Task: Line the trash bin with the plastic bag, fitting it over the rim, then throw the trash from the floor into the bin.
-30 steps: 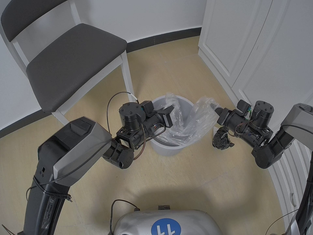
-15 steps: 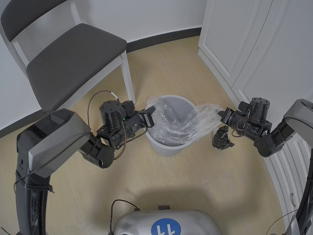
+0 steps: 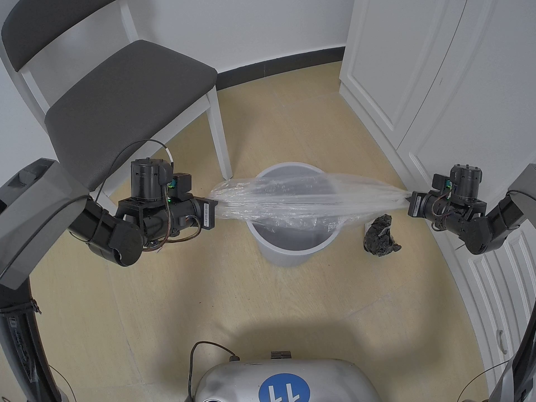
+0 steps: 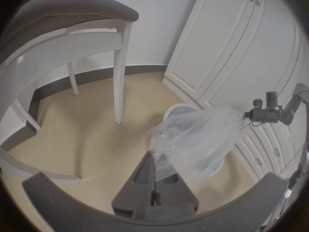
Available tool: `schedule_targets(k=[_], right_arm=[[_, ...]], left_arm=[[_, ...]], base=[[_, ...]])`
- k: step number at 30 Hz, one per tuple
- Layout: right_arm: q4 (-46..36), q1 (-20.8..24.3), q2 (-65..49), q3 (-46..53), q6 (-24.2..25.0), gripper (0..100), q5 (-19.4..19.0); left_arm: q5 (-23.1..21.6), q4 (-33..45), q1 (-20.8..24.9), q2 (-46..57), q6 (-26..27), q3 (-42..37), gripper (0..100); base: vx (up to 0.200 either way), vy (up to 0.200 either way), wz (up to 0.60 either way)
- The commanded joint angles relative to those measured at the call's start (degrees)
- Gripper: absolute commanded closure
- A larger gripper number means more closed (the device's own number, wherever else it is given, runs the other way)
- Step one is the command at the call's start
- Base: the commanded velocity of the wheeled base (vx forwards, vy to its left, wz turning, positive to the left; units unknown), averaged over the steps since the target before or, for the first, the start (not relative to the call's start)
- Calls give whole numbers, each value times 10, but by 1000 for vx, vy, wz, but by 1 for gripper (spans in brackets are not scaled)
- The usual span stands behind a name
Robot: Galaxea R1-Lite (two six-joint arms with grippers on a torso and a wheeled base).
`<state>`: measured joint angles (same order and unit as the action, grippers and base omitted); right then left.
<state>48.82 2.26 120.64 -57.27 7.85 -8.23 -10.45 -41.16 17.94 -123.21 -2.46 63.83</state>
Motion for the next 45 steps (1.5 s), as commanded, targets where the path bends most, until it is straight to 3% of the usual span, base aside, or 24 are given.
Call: schedule_targets(k=[1, 6, 16, 18, 28, 32, 36, 38, 39, 45], right_arm=[[-1, -13, -15, 37, -37, 100, 4], [-1, 3, -6, 62, -80, 100, 3], [-7, 23, 12, 78, -108, 100, 4], [-41, 23, 1, 83, -125, 100, 4], [-53, 35, 26, 65, -126, 100, 10], [-43, 46, 67, 39, -122, 100, 37], [40, 61, 136, 12, -92, 100, 60], [44, 61, 137, 11, -91, 100, 60], [95, 64, 158, 13, -83, 100, 61], [118, 64, 140, 28, -83, 100, 59]], left_arm=[[17, 15, -13, 31, 23, -32, 100], [16, 8, -9, 32, 26, -78, 100], [13, 5, -5, 28, 27, -116, 100], [11, 12, -10, 35, 27, -119, 100], [10, 7, -8, 43, 45, -151, 100], [14, 1, 2, 8, 45, -140, 100], [22, -83, 16, -64, 40, -105, 100], [23, -88, 16, -66, 40, -105, 100], [39, -147, 23, -96, 37, -93, 100], [39, -170, 24, -91, 33, -97, 100]], base=[[0, 0, 0], [0, 0, 0], [0, 0, 0], [0, 0, 0], [0, 0, 0], [0, 0, 0], [0, 0, 0], [0, 0, 0], [0, 0, 0], [0, 0, 0]])
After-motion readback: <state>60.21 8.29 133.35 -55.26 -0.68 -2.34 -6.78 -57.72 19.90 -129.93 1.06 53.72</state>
